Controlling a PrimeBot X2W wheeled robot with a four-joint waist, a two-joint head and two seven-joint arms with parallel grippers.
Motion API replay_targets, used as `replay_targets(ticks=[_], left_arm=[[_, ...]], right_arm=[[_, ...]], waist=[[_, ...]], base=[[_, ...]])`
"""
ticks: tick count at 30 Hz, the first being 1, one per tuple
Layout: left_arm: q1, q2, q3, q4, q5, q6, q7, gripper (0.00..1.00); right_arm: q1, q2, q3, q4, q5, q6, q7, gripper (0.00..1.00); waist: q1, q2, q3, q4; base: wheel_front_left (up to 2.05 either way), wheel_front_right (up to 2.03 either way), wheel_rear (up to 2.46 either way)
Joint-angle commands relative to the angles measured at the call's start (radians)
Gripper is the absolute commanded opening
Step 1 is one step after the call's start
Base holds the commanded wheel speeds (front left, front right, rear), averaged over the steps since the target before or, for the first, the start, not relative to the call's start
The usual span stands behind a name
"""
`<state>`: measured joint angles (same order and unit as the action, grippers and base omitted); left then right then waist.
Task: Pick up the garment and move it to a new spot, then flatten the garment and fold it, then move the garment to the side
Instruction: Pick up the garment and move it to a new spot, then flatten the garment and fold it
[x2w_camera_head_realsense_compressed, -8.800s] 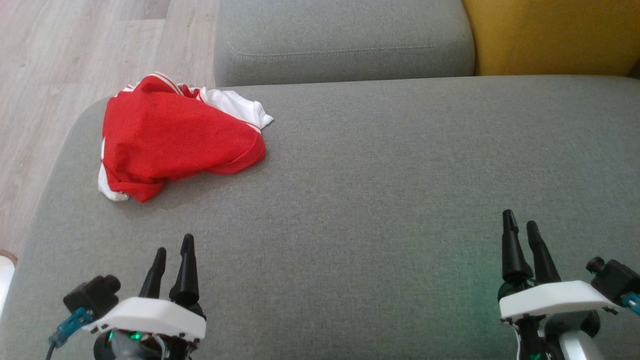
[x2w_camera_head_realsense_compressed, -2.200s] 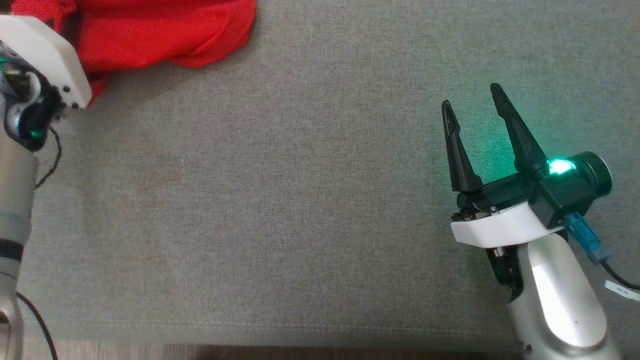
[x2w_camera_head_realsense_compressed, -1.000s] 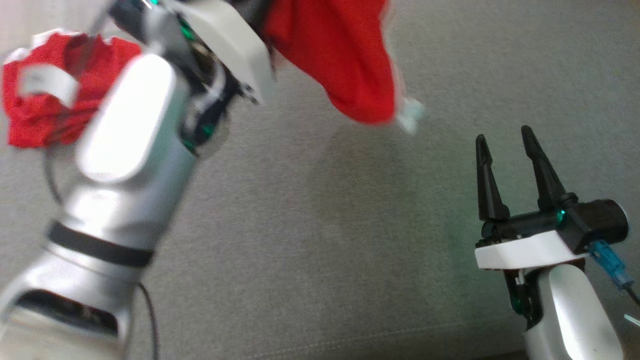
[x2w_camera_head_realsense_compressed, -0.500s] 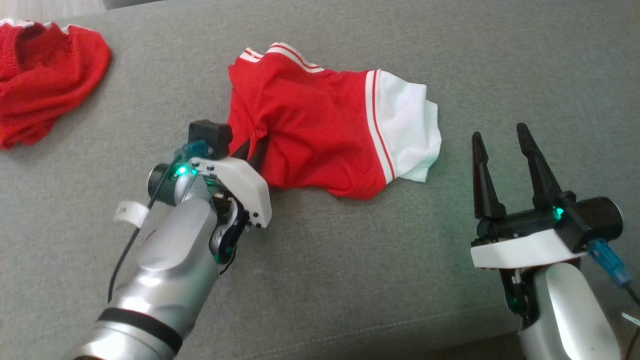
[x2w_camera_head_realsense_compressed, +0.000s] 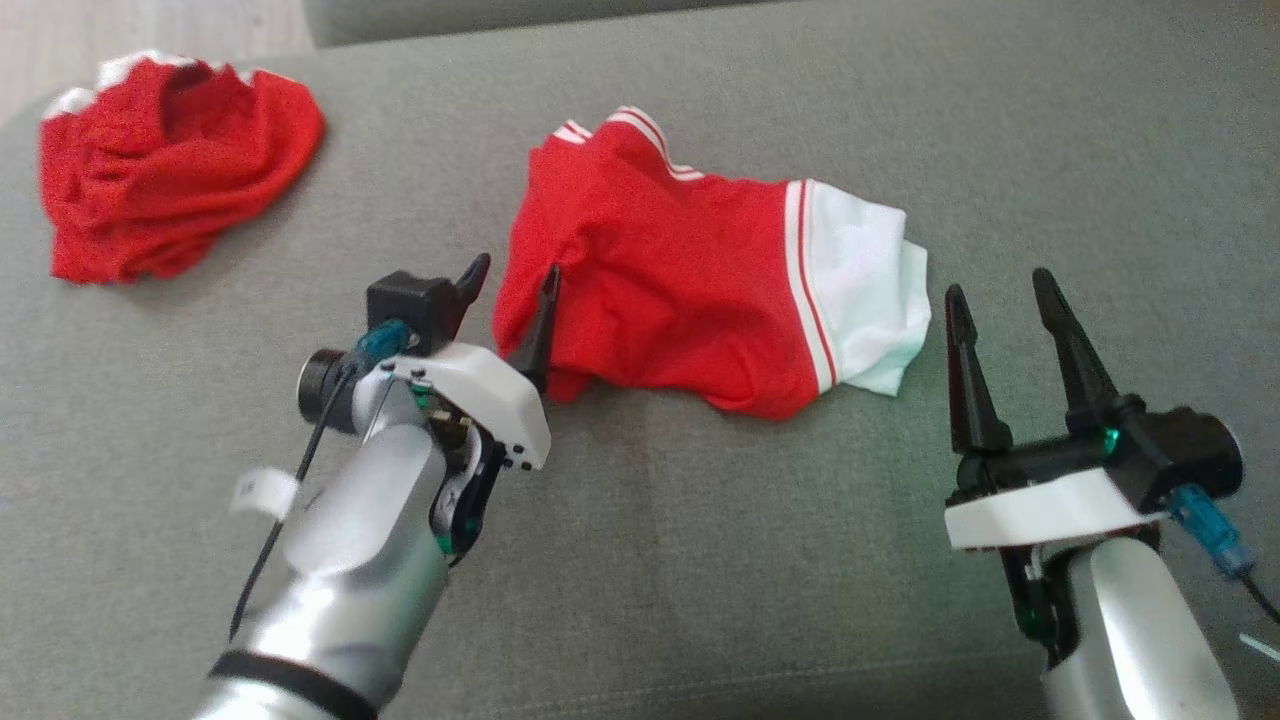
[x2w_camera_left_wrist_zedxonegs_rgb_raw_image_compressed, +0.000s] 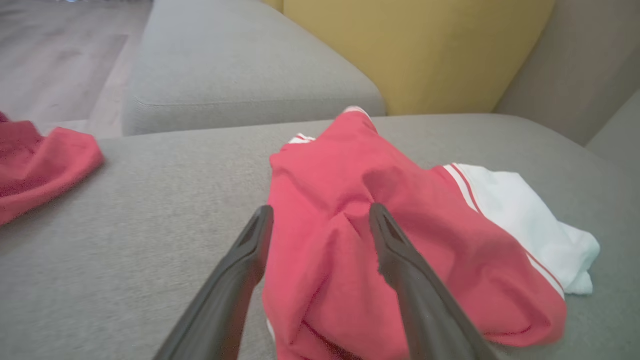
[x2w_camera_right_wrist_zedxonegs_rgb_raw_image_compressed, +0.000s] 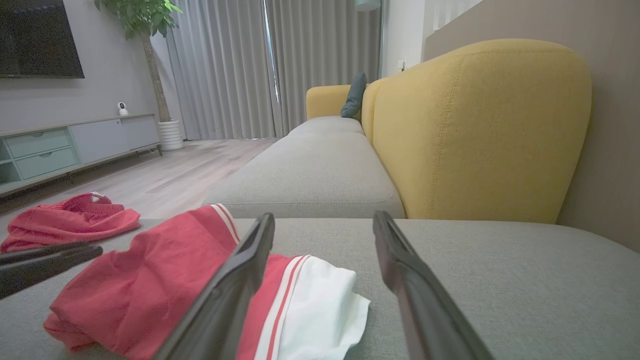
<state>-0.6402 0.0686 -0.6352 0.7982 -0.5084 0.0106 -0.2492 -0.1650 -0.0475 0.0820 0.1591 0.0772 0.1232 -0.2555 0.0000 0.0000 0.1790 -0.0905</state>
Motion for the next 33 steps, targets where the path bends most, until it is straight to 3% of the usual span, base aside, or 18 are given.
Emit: replay_targets(ticks=[1, 9, 19, 33], left_arm=[[0.001, 0.022, 0.052, -0.06, 0.011, 0.013, -0.012, 1.0], [0.279, 0.045, 0.231, -0.368, 0.076, 0.089, -0.012, 1.0], [0.544, 0.036, 0.329, -0.598, 0.17, 0.137, -0.012, 1.0], [0.725, 0.011, 0.414, -0.717, 0.245, 0.127, -0.013, 1.0]], right_arm=[[0.005, -0.003, 0.015, -0.024, -0.008, 0.008, -0.006, 1.0], [0.071, -0.003, 0.002, 0.008, -0.005, 0.008, -0.006, 1.0], [0.148, -0.003, -0.033, 0.023, 0.001, 0.008, -0.006, 1.0], [0.199, -0.003, -0.043, 0.026, 0.025, 0.008, -0.006, 1.0]], waist=[[0.0, 0.0, -0.032, 0.023], [0.0, 0.0, -0.126, 0.07], [0.0, 0.0, -0.183, 0.103], [0.0, 0.0, -0.201, 0.115]], base=[[0.0, 0.0, 0.0], [0.0, 0.0, 0.0], [0.0, 0.0, 0.0], [0.0, 0.0, 0.0]])
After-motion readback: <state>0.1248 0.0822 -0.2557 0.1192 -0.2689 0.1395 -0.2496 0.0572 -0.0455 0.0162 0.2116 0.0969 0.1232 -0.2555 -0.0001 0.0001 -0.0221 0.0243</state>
